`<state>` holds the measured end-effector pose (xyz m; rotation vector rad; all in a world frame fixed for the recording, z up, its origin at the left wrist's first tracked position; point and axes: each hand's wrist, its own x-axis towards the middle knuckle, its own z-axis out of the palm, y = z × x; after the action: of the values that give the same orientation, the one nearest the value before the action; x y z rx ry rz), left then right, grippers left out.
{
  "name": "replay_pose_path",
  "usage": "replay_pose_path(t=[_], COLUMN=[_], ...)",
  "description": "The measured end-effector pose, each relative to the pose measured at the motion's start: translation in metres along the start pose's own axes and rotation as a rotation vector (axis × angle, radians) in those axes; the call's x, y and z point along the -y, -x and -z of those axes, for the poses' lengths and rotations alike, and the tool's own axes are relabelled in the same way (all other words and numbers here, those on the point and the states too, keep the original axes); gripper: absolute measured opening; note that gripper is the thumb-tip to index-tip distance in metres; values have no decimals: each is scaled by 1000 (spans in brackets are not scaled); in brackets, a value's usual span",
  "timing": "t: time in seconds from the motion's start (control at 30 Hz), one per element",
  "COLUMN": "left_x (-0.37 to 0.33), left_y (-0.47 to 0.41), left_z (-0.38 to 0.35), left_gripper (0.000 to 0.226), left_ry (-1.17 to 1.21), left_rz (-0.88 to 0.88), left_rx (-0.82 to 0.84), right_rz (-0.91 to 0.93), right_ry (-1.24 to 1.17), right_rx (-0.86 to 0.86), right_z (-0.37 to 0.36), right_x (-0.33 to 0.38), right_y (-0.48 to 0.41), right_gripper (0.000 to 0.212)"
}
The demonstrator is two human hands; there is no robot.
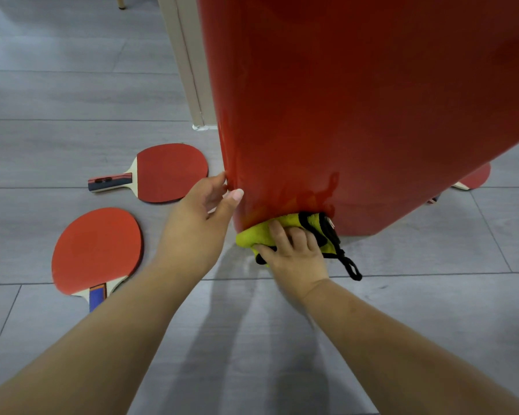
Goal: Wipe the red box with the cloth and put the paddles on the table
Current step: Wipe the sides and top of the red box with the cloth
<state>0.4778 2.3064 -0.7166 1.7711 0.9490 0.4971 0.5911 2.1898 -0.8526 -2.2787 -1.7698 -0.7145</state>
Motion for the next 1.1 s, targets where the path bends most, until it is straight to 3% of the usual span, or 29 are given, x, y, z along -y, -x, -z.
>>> replay_pose_path(t=[0.2, 0.3, 0.43, 0.6, 0.77, 0.9, 0.97, 1.1], left_x=[8, 12, 14, 11, 15, 11, 6, -7], left_y=[4, 8, 13, 14, 12, 13, 13, 15], left_z=[-8, -16, -28, -44, -53, -57, -56, -54], left_gripper=[45, 50, 54, 61, 69, 73, 72, 60], left_ry=[-46, -39, -26, -30, -39, -63, -70, -106], left_rz=[28, 53, 59, 41, 67, 88, 101, 121], left_rx=[-12, 0, -44, -92, -119, -123, -119, -116], right_rz=[-76, -92, -115, -237, -701, -736, -795, -696], right_ry=[-35, 8, 43, 34, -241, -380, -444, -542], right_rx=[149, 124, 112, 88, 217, 323, 346, 413], right_z=[7, 11, 15, 29, 47, 47, 51, 64], right_x=[-26, -46, -76, -109, -120, -114, -114, -120], right_y=[14, 26, 40, 59, 65, 64, 60, 58], right_gripper=[33, 10, 27, 15, 28, 53, 54, 55])
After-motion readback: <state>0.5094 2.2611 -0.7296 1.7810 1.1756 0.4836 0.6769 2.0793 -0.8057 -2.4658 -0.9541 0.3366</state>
